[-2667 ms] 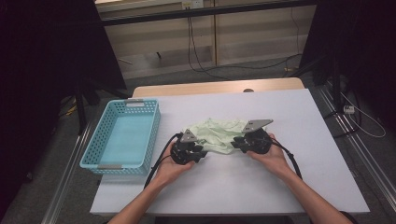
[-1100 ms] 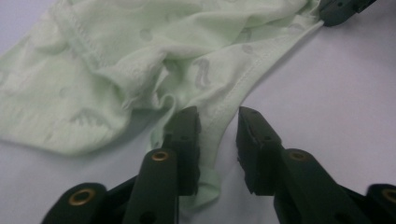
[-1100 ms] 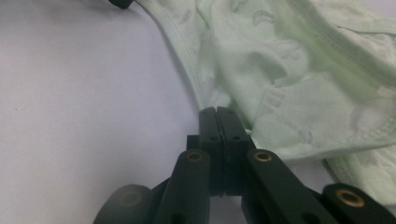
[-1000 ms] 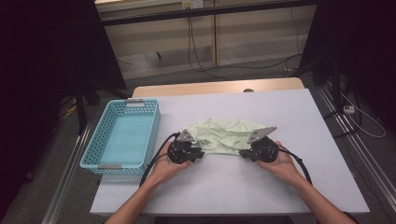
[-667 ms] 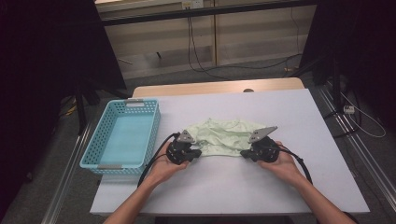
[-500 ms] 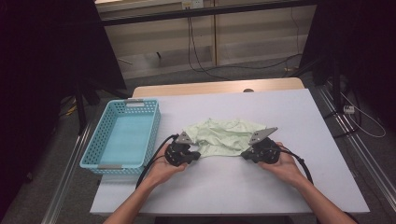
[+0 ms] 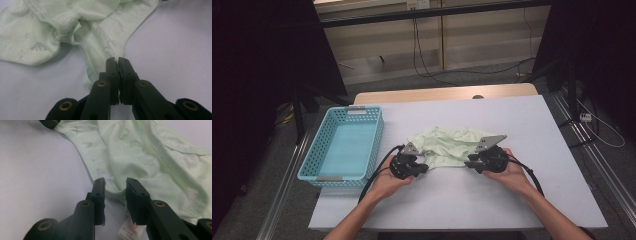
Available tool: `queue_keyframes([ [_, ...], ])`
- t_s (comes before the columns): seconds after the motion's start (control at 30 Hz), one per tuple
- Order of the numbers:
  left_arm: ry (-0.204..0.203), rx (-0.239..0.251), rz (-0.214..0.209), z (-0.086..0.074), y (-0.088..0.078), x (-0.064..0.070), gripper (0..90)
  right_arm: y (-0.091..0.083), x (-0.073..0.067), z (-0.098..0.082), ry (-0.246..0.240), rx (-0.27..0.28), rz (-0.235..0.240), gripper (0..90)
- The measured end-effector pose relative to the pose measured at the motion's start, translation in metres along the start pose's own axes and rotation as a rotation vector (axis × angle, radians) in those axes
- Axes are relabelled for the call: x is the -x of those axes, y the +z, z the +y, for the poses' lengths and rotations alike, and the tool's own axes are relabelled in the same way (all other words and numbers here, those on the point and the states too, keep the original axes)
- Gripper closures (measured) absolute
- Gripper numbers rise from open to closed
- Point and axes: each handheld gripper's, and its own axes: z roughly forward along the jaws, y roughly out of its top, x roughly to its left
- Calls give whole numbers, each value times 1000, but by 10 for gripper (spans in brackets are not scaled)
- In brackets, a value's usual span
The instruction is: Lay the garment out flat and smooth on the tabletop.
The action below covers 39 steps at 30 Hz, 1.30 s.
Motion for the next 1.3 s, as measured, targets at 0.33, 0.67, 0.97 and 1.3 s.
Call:
queue_keyframes([
  [0.33, -4, 2, -6, 0, 0, -2, 865, -13, 5, 8, 27, 74, -22, 668],
  [0.67, -10, 6, -4, 0, 1, -1, 825, 6, -2, 3, -26, -39, 33, 697],
  [0.97, -14, 8, -4, 0, 1, 1, 776, 0, -3, 0, -12, -63, 24, 900],
  [1.3, 13, -25, -61, 2, 0, 15, 900, -12, -7, -8, -14, -88, 35, 896],
])
